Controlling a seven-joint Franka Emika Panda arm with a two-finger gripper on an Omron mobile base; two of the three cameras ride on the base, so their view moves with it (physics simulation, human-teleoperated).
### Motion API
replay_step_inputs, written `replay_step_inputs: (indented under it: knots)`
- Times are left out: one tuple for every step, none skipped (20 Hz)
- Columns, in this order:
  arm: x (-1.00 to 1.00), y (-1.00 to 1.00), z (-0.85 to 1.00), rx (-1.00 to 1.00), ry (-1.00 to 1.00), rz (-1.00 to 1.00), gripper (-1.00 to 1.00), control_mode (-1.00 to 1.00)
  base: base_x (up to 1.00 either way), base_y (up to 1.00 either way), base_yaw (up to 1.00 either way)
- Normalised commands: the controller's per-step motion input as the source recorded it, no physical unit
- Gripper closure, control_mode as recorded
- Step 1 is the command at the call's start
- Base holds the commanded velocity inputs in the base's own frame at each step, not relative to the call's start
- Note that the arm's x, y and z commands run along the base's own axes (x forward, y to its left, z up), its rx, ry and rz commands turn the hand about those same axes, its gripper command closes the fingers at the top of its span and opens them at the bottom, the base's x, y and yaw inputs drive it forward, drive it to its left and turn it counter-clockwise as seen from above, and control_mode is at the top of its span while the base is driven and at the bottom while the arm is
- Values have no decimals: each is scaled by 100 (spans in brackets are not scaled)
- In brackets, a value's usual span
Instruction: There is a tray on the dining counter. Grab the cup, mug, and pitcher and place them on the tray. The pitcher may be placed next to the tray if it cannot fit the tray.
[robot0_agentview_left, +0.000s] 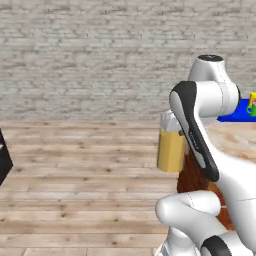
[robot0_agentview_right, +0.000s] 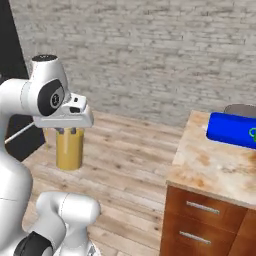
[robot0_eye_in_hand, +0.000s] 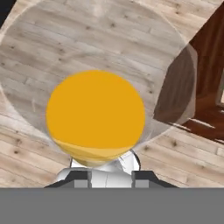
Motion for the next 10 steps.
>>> replay_step_inputs:
  knots:
    - [0, 0, 0, 0, 0, 0, 100, 100, 27, 49, -100]
    - [0, 0, 0, 0, 0, 0, 100, 100, 23, 50, -100]
    - [0, 0, 0, 0, 0, 0, 100, 100, 18, 52, -100]
    - [0, 0, 0, 0, 0, 0, 100, 100, 19, 62, -100]
    - [0, 0, 0, 0, 0, 0, 100, 100, 21, 68, -100]
    - [0, 0, 0, 0, 0, 0, 100, 100, 10, 71, -100]
    - [0, 0, 0, 0, 0, 0, 100, 100, 1, 73, -100]
    - [0, 0, 0, 0, 0, 0, 100, 100, 0, 76, -98]
    - [0, 0, 0, 0, 0, 0, 100, 100, 0, 80, -98]
    - [0, 0, 0, 0, 0, 0, 100, 100, 0, 83, -96]
